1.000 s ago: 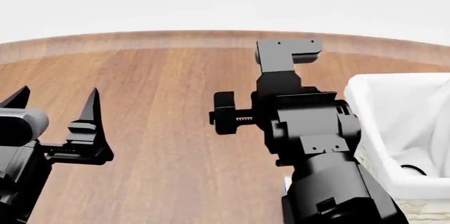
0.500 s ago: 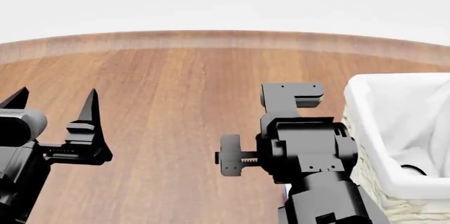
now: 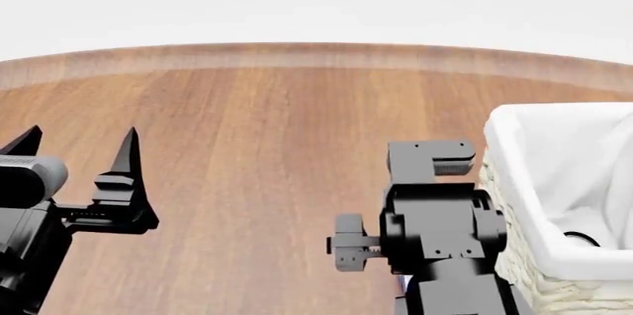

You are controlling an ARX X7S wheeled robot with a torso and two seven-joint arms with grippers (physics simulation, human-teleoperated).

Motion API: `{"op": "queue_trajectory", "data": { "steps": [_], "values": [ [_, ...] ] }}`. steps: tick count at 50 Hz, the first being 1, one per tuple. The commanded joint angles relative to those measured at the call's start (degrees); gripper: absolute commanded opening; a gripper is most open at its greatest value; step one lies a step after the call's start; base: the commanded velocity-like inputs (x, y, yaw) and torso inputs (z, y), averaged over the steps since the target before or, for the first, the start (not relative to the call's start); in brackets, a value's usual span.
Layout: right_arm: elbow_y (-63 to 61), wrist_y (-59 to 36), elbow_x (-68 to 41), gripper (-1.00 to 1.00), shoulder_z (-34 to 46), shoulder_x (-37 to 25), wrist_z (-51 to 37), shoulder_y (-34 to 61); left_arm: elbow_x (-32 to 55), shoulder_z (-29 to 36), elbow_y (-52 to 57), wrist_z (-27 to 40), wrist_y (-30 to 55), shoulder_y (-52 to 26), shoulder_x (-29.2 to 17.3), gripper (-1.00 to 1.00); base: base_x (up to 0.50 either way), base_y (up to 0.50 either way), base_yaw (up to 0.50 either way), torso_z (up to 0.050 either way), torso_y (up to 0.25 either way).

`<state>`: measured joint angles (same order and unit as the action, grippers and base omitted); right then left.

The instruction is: Pick up the alphabet soup and the cream cheese box, and put them in the basket.

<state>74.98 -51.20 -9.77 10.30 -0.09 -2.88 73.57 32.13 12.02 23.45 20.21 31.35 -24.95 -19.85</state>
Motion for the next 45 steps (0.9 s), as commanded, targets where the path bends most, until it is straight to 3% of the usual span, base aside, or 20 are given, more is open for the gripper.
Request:
{"op": "queue_trajectory", "data": {
  "steps": [1, 45],
  "values": [
    [0.0, -0.6, 4.5, 1.0, -2.9, 0.0, -0.5, -0.8, 0.2, 0.1, -0.1, 0.1, -0.1, 0.0, -0.2, 1.0, 0.0, 0.0, 0.0, 0.0, 0.0],
    [0.0, 5.3, 9.0, 1.0, -5.6, -0.5, 2.1, -1.1, -0.3, 1.5, -0.1, -1.4, -3.2, 1.3, -1.0, 1.0, 0.0, 0.0, 0.0, 0.0, -0.006]
  ]
}}
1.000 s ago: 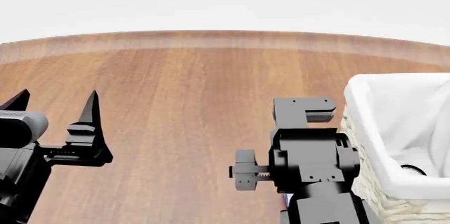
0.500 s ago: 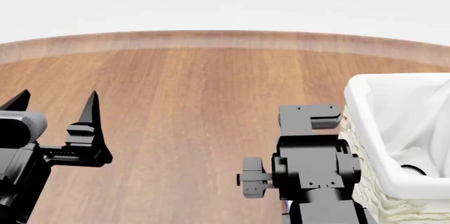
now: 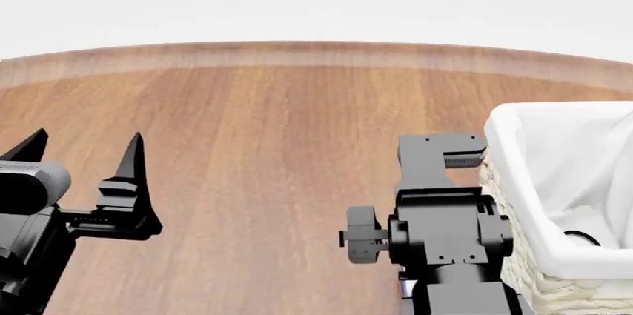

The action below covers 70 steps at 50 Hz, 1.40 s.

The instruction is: Pick up the alphabet soup and the cream cheese box, and put them in the basket.

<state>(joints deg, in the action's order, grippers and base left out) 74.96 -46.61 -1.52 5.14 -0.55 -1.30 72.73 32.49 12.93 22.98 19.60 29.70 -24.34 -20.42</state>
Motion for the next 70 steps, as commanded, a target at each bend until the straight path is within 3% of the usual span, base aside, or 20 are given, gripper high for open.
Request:
{"op": "queue_trajectory", "data": {
  "steps": [1, 39, 40, 59, 70],
  "values": [
    [0.0, 0.7, 0.7, 1.0, -0.4, 0.0, 0.6, -0.2, -1.0, 0.8, 0.4, -0.8, -1.8, 0.8, -0.5, 1.0, 0.0, 0.0, 0.0, 0.0, -0.244],
    [0.0, 1.9, 1.0, 1.0, -1.6, -0.6, -0.8, -0.6, 0.4, 1.3, 0.9, -1.5, -2.0, 1.4, -1.4, 1.0, 0.0, 0.0, 0.0, 0.0, -0.224],
    [0.0, 2.1, 1.0, -1.0, -1.7, -0.6, -0.8, -0.6, 0.5, 1.2, 0.7, -1.6, -2.3, 1.4, -1.3, 1.0, 0.0, 0.0, 0.0, 0.0, 0.0],
    [0.0, 4.8, 1.1, -1.0, 0.2, 0.1, -2.9, 1.6, 3.1, 0.2, 0.3, -1.5, -0.8, 0.6, -1.5, 1.0, 0.01, 0.0, 0.0, -0.004, -0.008],
    [0.0, 5.3, 0.8, -1.0, 0.9, 0.1, -3.3, 1.7, 2.9, 0.5, 0.7, -1.1, -0.9, 0.6, -1.7, 1.0, 0.0, 0.0, 0.0, 0.0, 0.25]
  ]
}}
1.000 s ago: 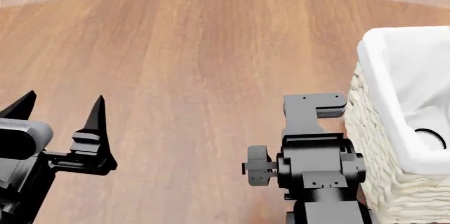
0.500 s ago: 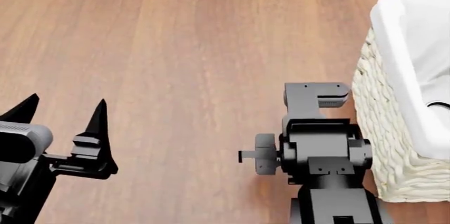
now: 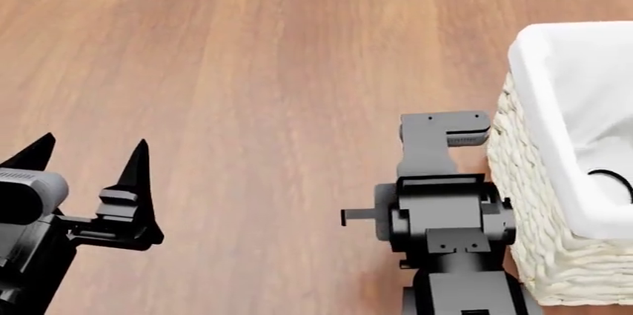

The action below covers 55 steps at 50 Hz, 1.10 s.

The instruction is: Pick up the alphabet soup and the cream cheese box, and put them in the basket.

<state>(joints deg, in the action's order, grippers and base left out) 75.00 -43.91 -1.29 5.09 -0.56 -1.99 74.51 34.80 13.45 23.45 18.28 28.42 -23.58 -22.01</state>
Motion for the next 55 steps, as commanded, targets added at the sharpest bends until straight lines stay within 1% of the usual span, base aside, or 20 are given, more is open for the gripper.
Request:
{"op": "queue_trajectory", "data": {
  "steps": [1, 12, 18, 33, 38, 40, 42, 43, 45, 48, 50, 51, 52, 55],
  "values": [
    [0.0, 2.7, 0.5, -1.0, 0.9, 0.0, -2.6, 0.0, 0.7, -0.1, 0.2, 0.2, 0.5, -0.1, -0.2, 1.0, 0.0, 0.0, 0.0, 0.0, 0.25],
    [0.0, 4.1, 0.3, -1.0, 1.7, 0.2, -1.3, 0.6, 0.7, 0.2, 0.5, 0.4, 0.4, 0.0, -0.3, 1.0, 0.0, 0.0, 0.0, 0.0, 0.25],
    [0.0, 5.9, -1.7, -1.0, 4.8, 0.5, 1.4, 1.1, 1.0, 0.2, 0.6, 0.5, 0.5, -0.2, -0.3, 1.0, 0.0, 0.0, 0.0, 0.0, 0.25],
    [0.0, 7.3, -6.3, -1.0, 10.5, 0.5, 2.8, 2.2, 1.2, 0.0, 0.4, 1.2, 0.5, -0.4, -0.3, 1.0, 0.0, 0.0, 0.0, 0.0, 0.25],
    [0.0, 12.3, -5.7, -1.0, 10.0, -0.1, 4.0, 7.4, 0.0, 0.5, 0.4, 0.9, -0.6, 0.0, -0.5, 1.0, 0.0, 0.0, 0.0, 0.0, 0.0],
    [0.0, 12.8, -5.0, -1.0, 9.9, -0.3, 3.9, 8.1, 0.0, 0.5, 0.5, 1.0, -0.6, 0.0, -0.6, 1.0, 0.0, 0.0, 0.0, 0.0, 0.0],
    [-0.2, 14.4, -5.2, -1.0, 8.7, -2.2, 2.1, 12.3, -0.3, 0.6, 0.3, 0.9, -0.9, 0.0, -0.6, 1.0, 0.0, 0.0, 0.0, 0.0, 0.0],
    [-0.3, 14.5, -5.2, -1.0, 8.4, -2.7, 1.4, 12.6, -0.3, 0.6, 0.3, 1.0, -0.9, 0.0, -0.6, 1.0, 0.0, 0.0, 0.0, 0.0, 0.0],
    [-1.5, 13.2, -5.4, -1.0, 7.6, -4.5, -1.2, 13.6, -0.4, 0.7, 0.3, 0.9, -1.1, 0.1, -0.6, 1.0, 0.0, 0.0, 0.0, 0.0, 0.0],
    [-15.9, 4.4, -6.3, -1.0, 5.2, -8.9, -6.0, 9.6, -0.5, 0.8, 0.2, 0.9, -1.2, 0.1, -0.6, 1.0, 0.0, 0.0, 0.0, 0.0, 0.0],
    [-22.5, -1.0, -7.0, -1.0, 3.4, -11.4, -8.3, 8.5, -0.6, 0.9, 0.2, 0.9, -1.3, 0.2, -0.7, 1.0, 0.0, 0.0, 0.0, 0.0, 0.0],
    [-23.5, -1.6, -7.0, -1.0, 3.3, -11.4, -8.4, 8.2, -0.6, 0.9, 0.2, 0.9, -1.3, 0.2, -0.7, 1.0, 0.0, 0.0, 0.0, 0.0, 0.0],
    [-27.2, -4.0, -7.3, -1.0, 1.7, -13.1, -10.7, 6.7, -0.7, 1.0, 0.2, 1.0, -1.3, 0.2, -0.7, 1.0, 0.0, 0.0, 0.0, 0.0, 0.0],
    [-31.5, -8.0, -8.3, -1.0, -2.2, -15.7, -14.1, 5.0, -0.7, 1.1, 0.1, 0.9, -1.4, 0.2, -0.6, 1.0, 0.0, 0.0, 0.0, 0.0, 0.0]
  ]
}}
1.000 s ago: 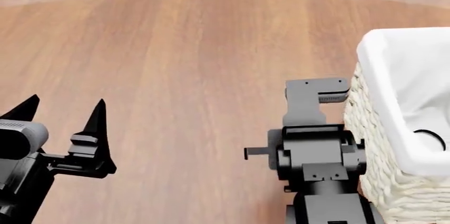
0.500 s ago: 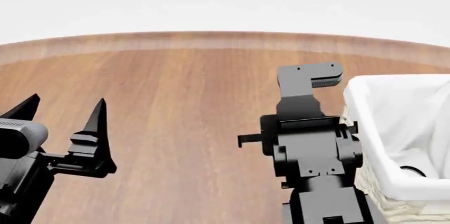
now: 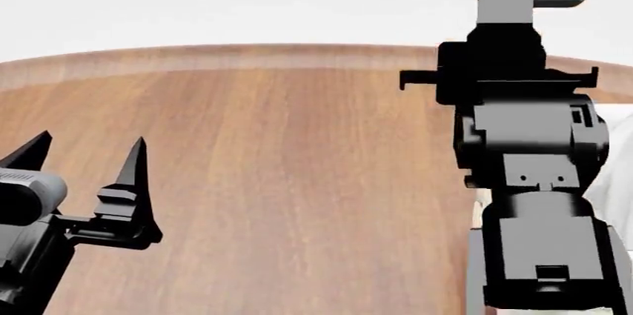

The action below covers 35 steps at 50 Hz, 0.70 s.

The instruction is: Pick up the alphabet soup and the cream cheese box, and put them in the basket.

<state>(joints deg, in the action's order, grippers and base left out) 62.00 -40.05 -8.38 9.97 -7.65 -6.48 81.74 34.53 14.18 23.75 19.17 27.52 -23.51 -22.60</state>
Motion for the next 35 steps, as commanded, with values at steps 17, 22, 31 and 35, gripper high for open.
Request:
{"op": "queue_trajectory", "data": {
  "steps": [17, 22, 31, 35],
  "values": [
    [-16.7, -15.4, -2.3, -1.0, -12.7, -11.4, -14.1, -4.4, -0.6, 0.7, -0.5, 0.1, -0.9, 0.2, -0.1, 1.0, 0.0, 0.0, 0.0, 0.0, 0.0],
    [-15.3, -15.3, -2.8, -1.0, -13.8, -11.7, -14.3, -5.3, -0.5, 0.6, -0.5, 0.2, -0.9, 0.1, -0.2, 1.0, 0.0, 0.0, 0.0, 0.0, 0.0],
    [-14.1, -18.9, -4.2, -1.0, -17.1, -12.4, -16.3, -6.7, -0.8, 1.1, -0.5, 0.3, -1.0, 0.1, -0.2, 1.0, 0.0, 0.0, 0.0, 0.0, 0.0],
    [-13.5, -19.0, -4.3, -1.0, -17.2, -12.5, -16.4, -6.7, -0.7, 1.1, -0.4, 0.4, -1.0, 0.1, -0.3, 1.0, 0.0, 0.0, 0.0, 0.0, 0.0]
  ]
}}
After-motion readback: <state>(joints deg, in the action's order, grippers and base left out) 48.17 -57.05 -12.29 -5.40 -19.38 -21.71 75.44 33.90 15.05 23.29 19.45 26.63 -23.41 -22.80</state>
